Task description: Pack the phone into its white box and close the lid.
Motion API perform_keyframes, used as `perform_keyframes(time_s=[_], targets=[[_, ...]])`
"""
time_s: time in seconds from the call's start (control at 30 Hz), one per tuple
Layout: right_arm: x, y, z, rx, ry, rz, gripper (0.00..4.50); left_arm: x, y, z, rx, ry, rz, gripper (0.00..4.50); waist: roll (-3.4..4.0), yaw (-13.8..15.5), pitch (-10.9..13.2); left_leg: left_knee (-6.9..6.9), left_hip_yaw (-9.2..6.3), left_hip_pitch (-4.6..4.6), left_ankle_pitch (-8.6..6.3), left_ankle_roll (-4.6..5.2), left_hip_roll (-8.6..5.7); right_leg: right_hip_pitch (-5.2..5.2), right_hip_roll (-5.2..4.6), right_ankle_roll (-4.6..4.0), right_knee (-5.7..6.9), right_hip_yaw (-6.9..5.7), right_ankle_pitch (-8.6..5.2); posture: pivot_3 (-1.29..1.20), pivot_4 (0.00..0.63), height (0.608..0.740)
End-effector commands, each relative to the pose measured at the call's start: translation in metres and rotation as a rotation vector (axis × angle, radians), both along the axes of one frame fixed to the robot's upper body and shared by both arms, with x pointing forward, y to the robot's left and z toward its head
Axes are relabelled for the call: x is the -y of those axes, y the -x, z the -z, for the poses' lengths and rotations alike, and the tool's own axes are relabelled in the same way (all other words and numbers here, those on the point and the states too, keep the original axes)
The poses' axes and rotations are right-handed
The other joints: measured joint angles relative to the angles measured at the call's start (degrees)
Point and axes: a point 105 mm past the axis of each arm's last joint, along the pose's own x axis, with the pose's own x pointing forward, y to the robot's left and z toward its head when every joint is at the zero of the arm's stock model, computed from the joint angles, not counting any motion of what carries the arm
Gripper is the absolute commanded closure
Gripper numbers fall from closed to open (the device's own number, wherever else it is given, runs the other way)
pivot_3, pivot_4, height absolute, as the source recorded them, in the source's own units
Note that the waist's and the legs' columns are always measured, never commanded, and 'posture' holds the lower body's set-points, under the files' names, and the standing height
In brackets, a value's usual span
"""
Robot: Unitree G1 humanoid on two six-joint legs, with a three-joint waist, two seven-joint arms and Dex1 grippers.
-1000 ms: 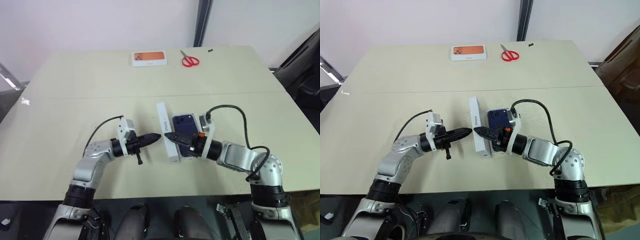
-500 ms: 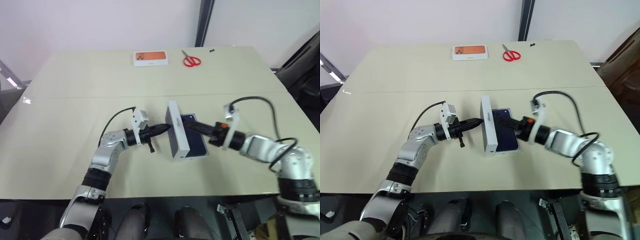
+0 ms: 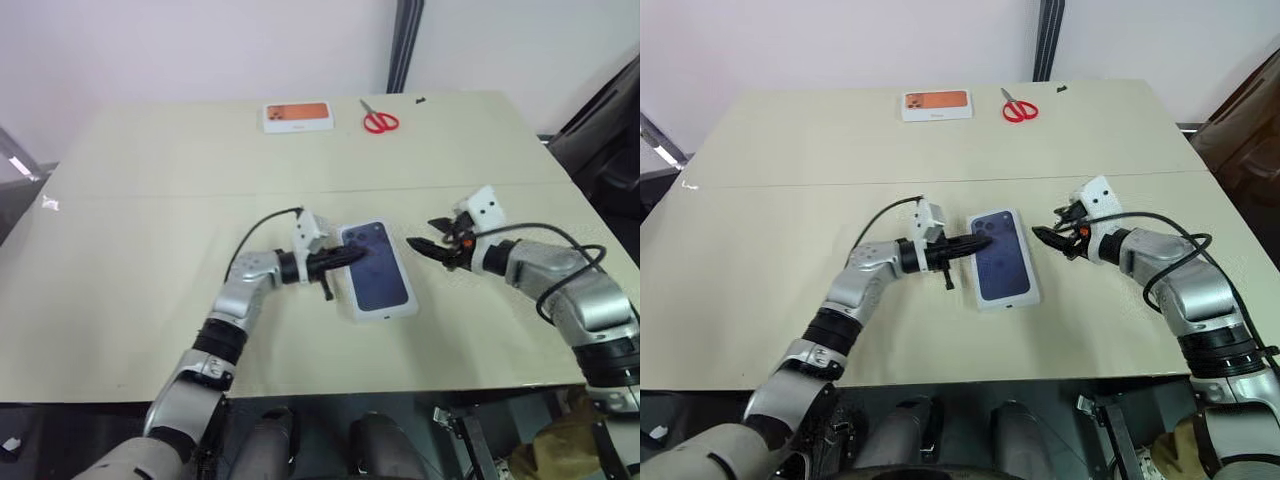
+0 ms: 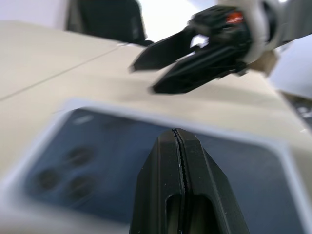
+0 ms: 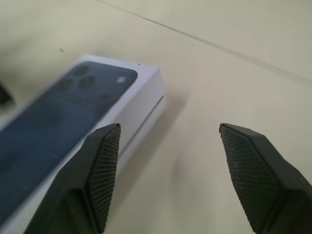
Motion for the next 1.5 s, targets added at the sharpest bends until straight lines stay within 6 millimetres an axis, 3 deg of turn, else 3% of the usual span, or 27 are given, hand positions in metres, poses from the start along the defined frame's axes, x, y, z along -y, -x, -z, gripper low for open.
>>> perform_keyframes(time_s=[0.03, 0.13, 0.23, 0.53, 0.67, 0.8, 0.97, 1.23, 1.5], targets=[[-0.009, 0.003, -0.003, 0.066, 0.051, -0.053, 2.85, -0.022, 0.000, -0.008, 0.029, -0.014, -0.045, 4.50, 0.00, 0.0, 0.0, 0.00, 0.00, 0.00, 0.00, 0.00, 0.00, -0.01, 0.00, 0.00, 0.00, 0.01, 0.00, 0.00, 0.150, 0.740], [-0.013, 0.005, 0.000, 0.069, 0.060, -0.070, 4.47, -0.033, 0.003, -0.003, 0.010, -0.050, -0.066, 4.50, 0.01, 0.1, 0.0, 0.01, -0.01, 0.00, 0.01, -0.02, 0.00, -0.01, -0.01, 0.00, 0.00, 0.03, 0.00, 0.00, 0.150, 0.740], [-0.014, 0.005, 0.001, 0.075, 0.070, -0.075, 4.47, -0.034, 0.008, 0.007, -0.035, -0.066, -0.064, 4.50, 0.01, 0.3, 0.0, 0.04, -0.05, 0.00, 0.02, -0.03, -0.02, 0.03, -0.03, 0.00, -0.01, 0.00, 0.00, 0.00, 0.150, 0.740], [-0.018, 0.006, -0.002, 0.065, 0.075, -0.113, 4.47, 0.000, 0.004, 0.024, -0.121, -0.102, 0.011, 4.50, 0.01, 0.2, 0.0, 0.03, -0.05, 0.01, 0.02, -0.03, -0.03, 0.04, -0.03, 0.00, -0.01, -0.03, 0.01, 0.00, 0.150, 0.740], [-0.017, 0.006, -0.002, 0.069, 0.089, -0.115, 4.47, 0.011, 0.003, 0.022, -0.116, -0.092, 0.033, 4.50, 0.01, 0.1, 0.0, 0.02, -0.04, 0.01, 0.02, -0.03, -0.04, 0.03, -0.03, 0.00, -0.02, -0.02, 0.00, 0.00, 0.150, 0.740], [-0.017, 0.008, 0.000, 0.062, 0.086, -0.113, 4.47, 0.019, 0.003, 0.007, -0.090, -0.045, 0.045, 4.50, 0.01, 0.2, 0.0, 0.03, -0.05, 0.01, 0.02, -0.04, -0.04, 0.04, -0.03, 0.00, -0.01, -0.02, 0.01, 0.00, 0.150, 0.740], [-0.016, 0.010, 0.004, 0.055, 0.091, -0.110, 4.47, 0.021, 0.004, -0.011, -0.066, -0.004, 0.050, 4.50, 0.01, 0.2, 0.0, 0.03, -0.05, 0.00, 0.02, -0.04, -0.04, 0.04, -0.04, 0.00, -0.01, -0.02, 0.01, 0.00, 0.150, 0.740], [-0.011, 0.011, 0.003, 0.067, 0.112, -0.091, 4.47, 0.024, 0.012, 0.002, -0.058, -0.085, 0.074, 4.50, 0.01, 0.2, 0.0, 0.03, -0.05, 0.01, 0.02, -0.04, -0.04, 0.04, -0.03, 0.00, -0.01, -0.02, 0.01, 0.00, 0.150, 0.740], [-0.008, 0.018, 0.006, 0.049, 0.123, -0.095, 4.47, 0.016, 0.003, -0.001, -0.071, -0.058, 0.023, 4.50, 0.01, 0.2, 0.0, 0.04, -0.05, 0.01, 0.02, -0.04, -0.04, 0.05, -0.03, 0.00, -0.01, -0.02, 0.01, 0.00, 0.150, 0.740]])
